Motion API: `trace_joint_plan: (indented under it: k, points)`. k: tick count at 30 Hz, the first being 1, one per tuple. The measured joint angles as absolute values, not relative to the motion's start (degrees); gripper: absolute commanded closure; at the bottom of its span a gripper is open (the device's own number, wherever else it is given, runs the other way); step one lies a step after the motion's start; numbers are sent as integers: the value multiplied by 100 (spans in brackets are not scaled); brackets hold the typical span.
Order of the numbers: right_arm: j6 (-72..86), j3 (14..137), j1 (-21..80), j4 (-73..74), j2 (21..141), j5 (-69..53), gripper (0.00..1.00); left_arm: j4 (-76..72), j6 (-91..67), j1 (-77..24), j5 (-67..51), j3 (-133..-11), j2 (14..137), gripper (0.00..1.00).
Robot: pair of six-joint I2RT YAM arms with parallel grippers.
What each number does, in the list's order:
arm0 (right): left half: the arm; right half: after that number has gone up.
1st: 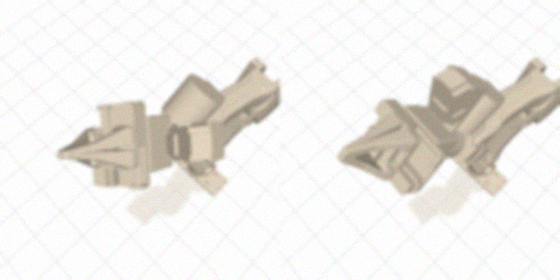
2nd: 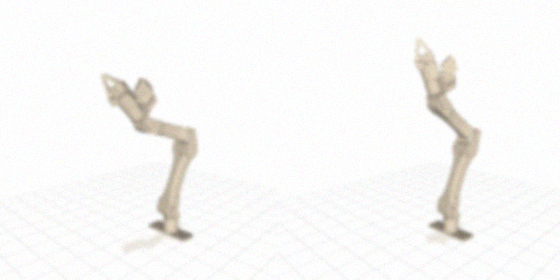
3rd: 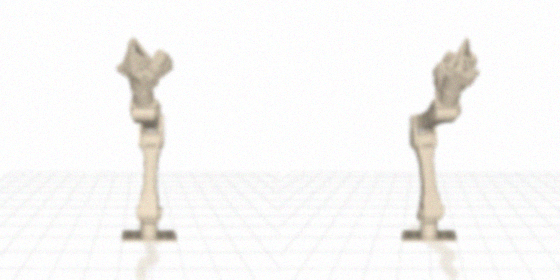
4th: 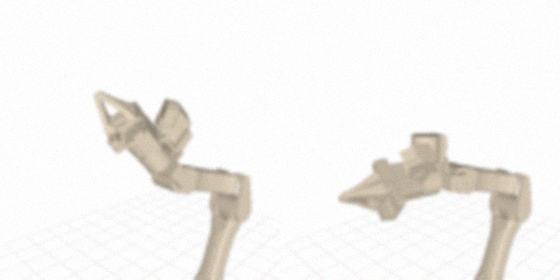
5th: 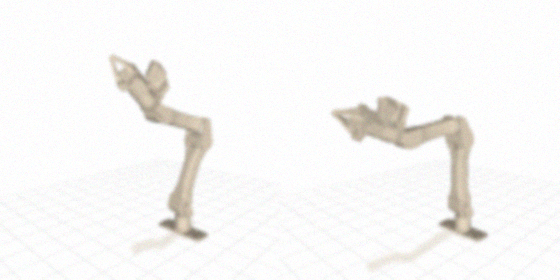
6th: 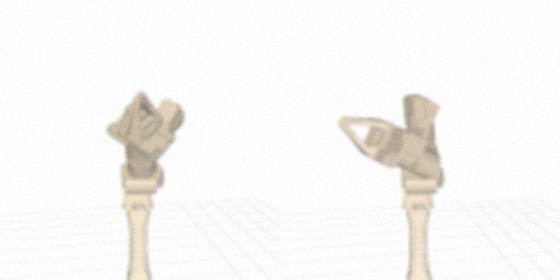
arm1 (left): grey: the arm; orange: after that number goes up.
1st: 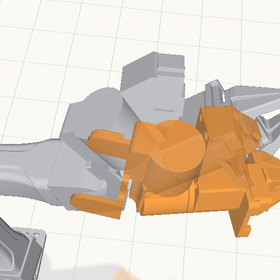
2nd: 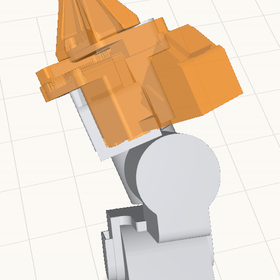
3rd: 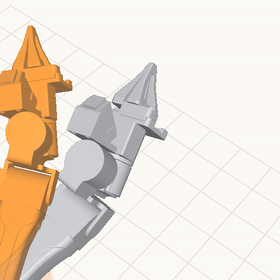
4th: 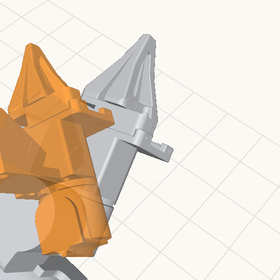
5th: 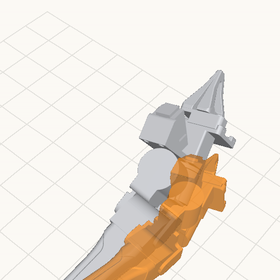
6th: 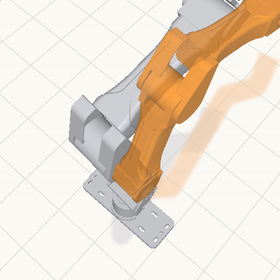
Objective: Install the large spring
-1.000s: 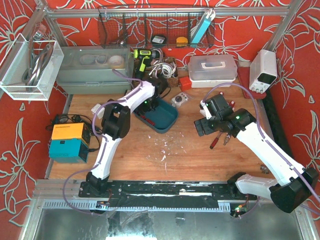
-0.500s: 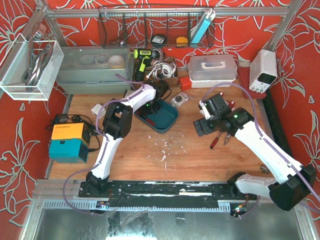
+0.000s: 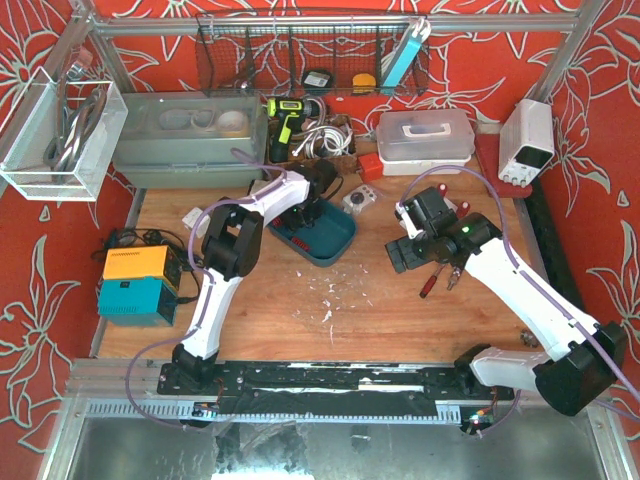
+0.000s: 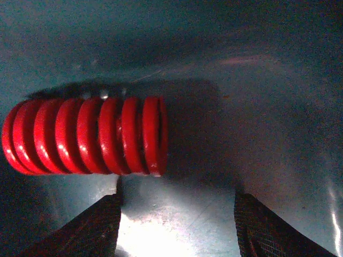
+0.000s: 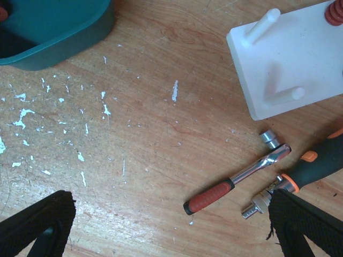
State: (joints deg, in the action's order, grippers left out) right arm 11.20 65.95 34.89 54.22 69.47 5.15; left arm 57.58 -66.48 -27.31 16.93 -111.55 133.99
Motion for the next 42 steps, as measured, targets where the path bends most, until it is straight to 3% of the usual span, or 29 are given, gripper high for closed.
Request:
trace_joint_plan:
  k: [10, 20, 33, 42]
  points:
    - [1125, 6595, 3489, 5413, 6947, 515, 1, 5690, -5024, -2668, 1824, -11572, 13275, 37]
    - [1131, 6788, 3489, 5439, 6952, 451, 1, 5133, -2110, -2436, 1601, -10326, 12046, 42]
    - [1125, 7284, 3489, 6313, 6997, 379, 1, 3472, 373, -2071, 1605, -9122, 11854, 48]
    - [1170, 7456, 3489, 6569, 7218, 349, 1, 3301, 757, -2128, 1754, -9048, 11780, 37]
